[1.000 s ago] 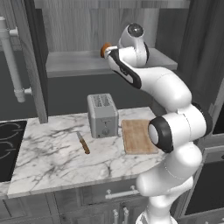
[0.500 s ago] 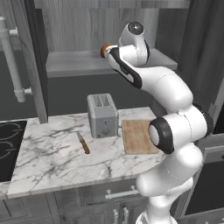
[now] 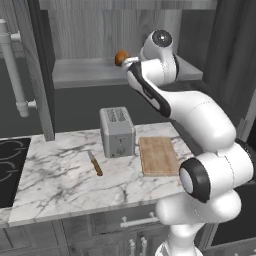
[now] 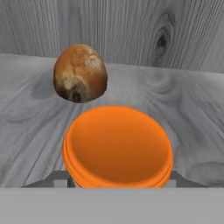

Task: Pick the bread, place it on the cutting board, pick the jam, place it on the counter, and close the cabinet.

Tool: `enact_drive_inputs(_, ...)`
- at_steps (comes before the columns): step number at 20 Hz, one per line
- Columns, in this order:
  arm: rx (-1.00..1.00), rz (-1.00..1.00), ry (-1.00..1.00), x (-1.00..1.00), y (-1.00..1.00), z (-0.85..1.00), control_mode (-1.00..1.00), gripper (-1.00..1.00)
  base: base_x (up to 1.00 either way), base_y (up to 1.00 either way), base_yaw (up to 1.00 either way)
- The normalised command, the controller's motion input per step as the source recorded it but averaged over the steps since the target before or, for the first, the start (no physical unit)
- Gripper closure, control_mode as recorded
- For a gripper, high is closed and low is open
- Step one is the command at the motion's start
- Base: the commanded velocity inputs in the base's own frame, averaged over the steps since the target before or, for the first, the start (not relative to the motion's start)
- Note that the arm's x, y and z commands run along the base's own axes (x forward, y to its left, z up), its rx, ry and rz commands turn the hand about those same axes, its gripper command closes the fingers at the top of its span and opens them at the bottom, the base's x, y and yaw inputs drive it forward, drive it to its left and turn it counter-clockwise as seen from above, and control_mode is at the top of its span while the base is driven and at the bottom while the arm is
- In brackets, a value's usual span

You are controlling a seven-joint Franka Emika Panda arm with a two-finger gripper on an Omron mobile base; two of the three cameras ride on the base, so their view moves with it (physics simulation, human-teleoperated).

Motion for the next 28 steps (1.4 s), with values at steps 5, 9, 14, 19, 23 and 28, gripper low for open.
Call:
enact_drive_inputs(5, 0.00, 0.00, 0.00, -0.80, 0.00, 0.00, -1.00, 1.00, 0.00, 0.00, 0.00)
enact_drive_inputs(9, 0.00, 0.00, 0.02, -0.85, 0.00, 0.00, -1.00, 1.00, 0.00, 0.00, 0.00)
enact_drive_inputs(14, 0.00, 0.00, 0.08, -0.81, 0.00, -0.30, -1.00, 1.00, 0.00, 0.00, 0.00)
enact_drive_inputs(19, 0.00, 0.00, 0.12, -0.62, 0.11, -0.48, -1.00, 1.00, 0.00, 0.00, 0.00)
enact_drive_inputs(23, 0.02, 0.00, 0.11, -0.45, 0.21, -0.51, -1.00, 1.00, 0.00, 0.00, 0.00)
enact_drive_inputs(28, 0.03, 0.00, 0.07, -0.11, 0.29, -0.53, -1.00, 1.00, 0.00, 0.00, 0.00)
